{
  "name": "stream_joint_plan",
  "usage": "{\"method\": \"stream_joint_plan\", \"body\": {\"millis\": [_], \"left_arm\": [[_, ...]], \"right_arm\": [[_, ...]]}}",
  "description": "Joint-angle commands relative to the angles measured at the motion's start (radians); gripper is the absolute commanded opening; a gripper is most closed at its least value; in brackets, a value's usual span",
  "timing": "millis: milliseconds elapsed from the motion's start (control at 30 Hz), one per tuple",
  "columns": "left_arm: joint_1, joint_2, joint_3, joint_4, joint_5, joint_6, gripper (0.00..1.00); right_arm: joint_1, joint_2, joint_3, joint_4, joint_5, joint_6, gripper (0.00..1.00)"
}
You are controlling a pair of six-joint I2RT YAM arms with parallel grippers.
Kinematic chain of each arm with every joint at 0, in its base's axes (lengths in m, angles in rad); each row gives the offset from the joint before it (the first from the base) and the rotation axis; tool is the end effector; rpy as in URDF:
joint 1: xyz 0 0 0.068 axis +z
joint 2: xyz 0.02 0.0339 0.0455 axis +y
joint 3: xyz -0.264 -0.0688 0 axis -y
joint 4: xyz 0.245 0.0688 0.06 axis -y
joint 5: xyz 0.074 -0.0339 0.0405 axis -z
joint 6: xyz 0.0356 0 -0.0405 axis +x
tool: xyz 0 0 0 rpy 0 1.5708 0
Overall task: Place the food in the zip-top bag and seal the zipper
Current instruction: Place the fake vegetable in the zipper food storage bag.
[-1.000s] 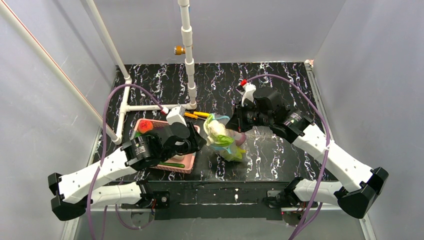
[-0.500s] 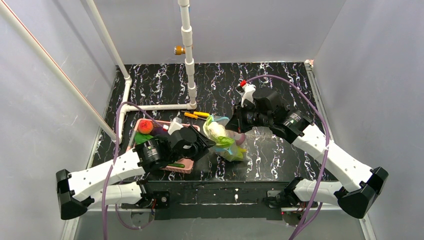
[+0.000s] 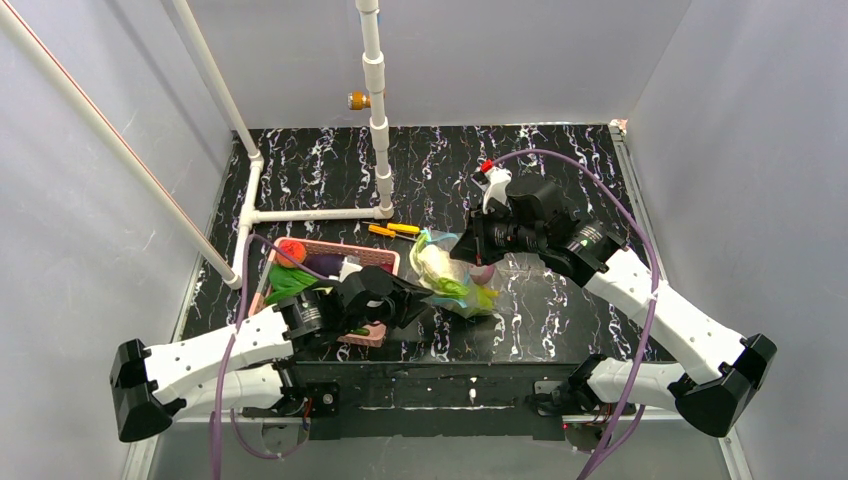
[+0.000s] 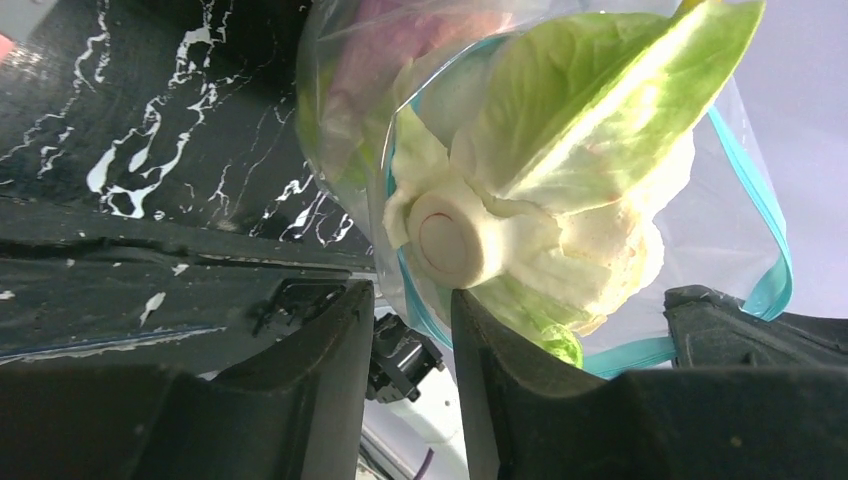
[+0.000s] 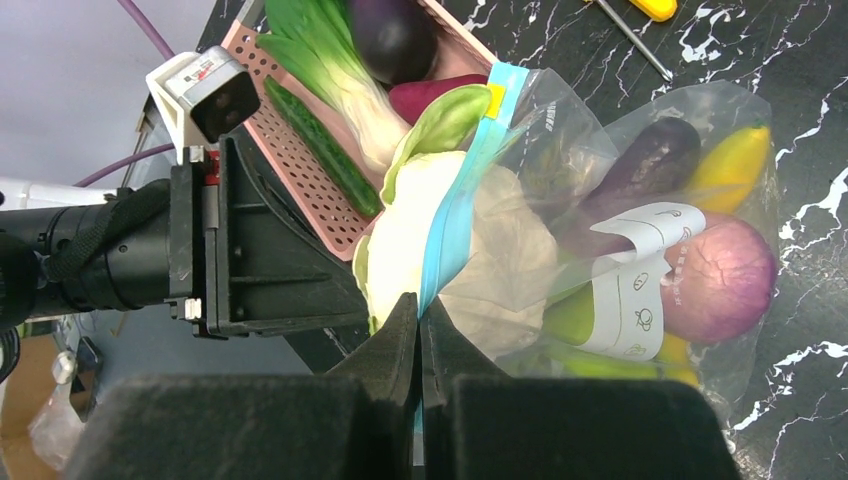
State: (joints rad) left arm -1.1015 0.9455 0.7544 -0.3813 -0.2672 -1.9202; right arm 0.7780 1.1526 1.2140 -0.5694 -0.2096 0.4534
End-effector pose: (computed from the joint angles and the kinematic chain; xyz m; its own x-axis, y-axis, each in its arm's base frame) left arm 0.1027 -0.1817 0.2812 -0.6301 -0.7612 0.1534 -0.4903 0.2368 -0.8388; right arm 0.1720 0.1798 0.3767 -0.6689 -0.0576 -0.7411 -0.5818 0.6612 0.4737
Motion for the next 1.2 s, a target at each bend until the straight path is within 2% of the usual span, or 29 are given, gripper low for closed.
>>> {"method": "stream_joint_plan", "body": {"millis": [0, 167, 333, 600, 700, 767, 833, 900, 1000, 1100, 1167], "left_arm": [[0.006, 0.021, -0.029, 0.071, -0.016, -0.032, 0.35], [0.006, 0.039, -0.064, 0.134, -0.017, -0.052, 0.35], [0.006, 0.075, -0.073, 0.195, -0.032, -0.055, 0.20], [0.006, 0.108, -0.155, 0.445, -0.054, -0.062, 0.16], [0.008, 0.088, -0.195, 0.498, -0.093, -0.042, 0.09], [0.011, 0.053, -0.187, 0.476, -0.137, 0.049, 0.00], [0.012, 0.010, -0.106, 0.373, -0.183, 0.216, 0.00], [0.012, 0.024, 0.077, 0.204, -0.204, 0.438, 0.00], [0.012, 0.114, 0.286, 0.057, -0.153, 0.690, 0.00], [0.006, 0.186, 0.395, 0.002, -0.087, 0.761, 0.00], [0.003, 0.190, 0.375, 0.000, -0.072, 0.728, 0.00]], "right_arm": [[-0.005, -0.029, 0.018, 0.088, -0.046, 0.022, 0.01], [-0.005, -0.029, 0.024, 0.082, -0.063, 0.027, 0.01], [-0.005, -0.028, 0.022, 0.080, -0.074, 0.031, 0.01], [-0.005, -0.024, 0.011, 0.091, -0.097, 0.037, 0.01], [-0.005, -0.028, 0.004, 0.089, -0.088, 0.033, 0.01], [-0.005, -0.031, 0.003, 0.075, -0.076, 0.017, 0.01], [-0.006, -0.035, 0.009, 0.037, -0.024, -0.012, 0.01], [-0.005, -0.035, 0.022, -0.011, 0.047, -0.044, 0.01], [-0.005, -0.007, 0.072, -0.078, 0.103, -0.072, 0.01], [-0.003, 0.022, 0.145, -0.142, 0.121, -0.071, 0.01], [-0.003, 0.020, 0.158, -0.152, 0.124, -0.063, 0.01]]}}
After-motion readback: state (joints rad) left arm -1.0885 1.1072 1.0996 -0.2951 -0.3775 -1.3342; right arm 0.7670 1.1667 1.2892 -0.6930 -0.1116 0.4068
